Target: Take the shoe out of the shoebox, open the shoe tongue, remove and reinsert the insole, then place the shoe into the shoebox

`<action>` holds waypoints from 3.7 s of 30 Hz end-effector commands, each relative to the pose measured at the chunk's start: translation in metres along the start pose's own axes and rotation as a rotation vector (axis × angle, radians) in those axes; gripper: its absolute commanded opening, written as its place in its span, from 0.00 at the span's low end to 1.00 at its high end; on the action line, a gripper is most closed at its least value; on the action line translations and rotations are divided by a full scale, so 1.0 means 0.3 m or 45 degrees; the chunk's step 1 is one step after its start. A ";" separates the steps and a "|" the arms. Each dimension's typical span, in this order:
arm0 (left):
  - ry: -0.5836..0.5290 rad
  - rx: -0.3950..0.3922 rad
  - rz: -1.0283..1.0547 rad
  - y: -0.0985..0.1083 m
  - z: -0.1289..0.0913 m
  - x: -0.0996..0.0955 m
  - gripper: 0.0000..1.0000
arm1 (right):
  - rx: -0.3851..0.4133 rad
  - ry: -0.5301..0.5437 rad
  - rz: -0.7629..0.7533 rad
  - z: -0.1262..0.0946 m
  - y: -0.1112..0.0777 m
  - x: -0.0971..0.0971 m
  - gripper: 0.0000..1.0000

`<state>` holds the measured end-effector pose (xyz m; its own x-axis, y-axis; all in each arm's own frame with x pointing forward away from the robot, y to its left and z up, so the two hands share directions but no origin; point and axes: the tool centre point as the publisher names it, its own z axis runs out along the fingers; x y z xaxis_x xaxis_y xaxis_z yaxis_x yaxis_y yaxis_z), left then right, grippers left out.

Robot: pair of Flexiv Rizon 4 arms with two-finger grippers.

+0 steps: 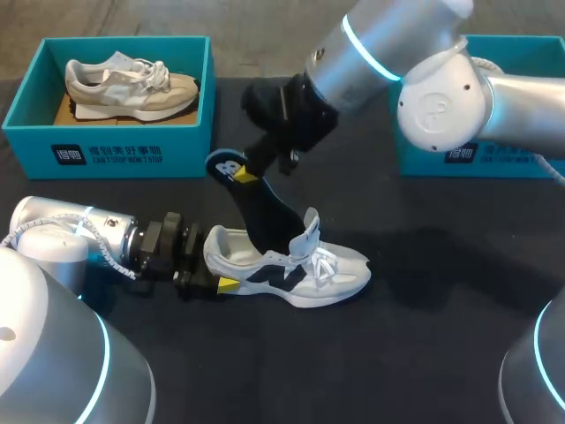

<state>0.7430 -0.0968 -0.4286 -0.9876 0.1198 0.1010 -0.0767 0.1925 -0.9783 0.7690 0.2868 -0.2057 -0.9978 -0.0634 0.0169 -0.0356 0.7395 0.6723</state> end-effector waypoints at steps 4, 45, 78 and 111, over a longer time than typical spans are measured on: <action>-0.003 0.000 0.000 0.011 0.005 -0.006 0.00 | -0.056 0.013 0.031 -0.076 0.050 0.023 0.00; -0.003 0.000 0.000 0.011 0.005 -0.006 0.00 | -0.328 -0.197 0.292 -0.611 0.154 0.062 0.00; -0.003 0.000 0.000 0.011 0.005 -0.006 0.00 | -0.417 -0.262 0.623 -0.872 0.301 0.315 0.00; -0.003 0.000 0.000 0.011 0.005 -0.006 0.00 | -0.620 -0.167 0.750 -0.951 0.371 0.454 0.00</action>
<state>0.7431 -0.0967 -0.4288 -0.9877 0.1196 0.1010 -0.0767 0.1927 -0.9783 0.6573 0.1728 0.0883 -0.8435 0.3525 0.4052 0.5069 0.2730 0.8177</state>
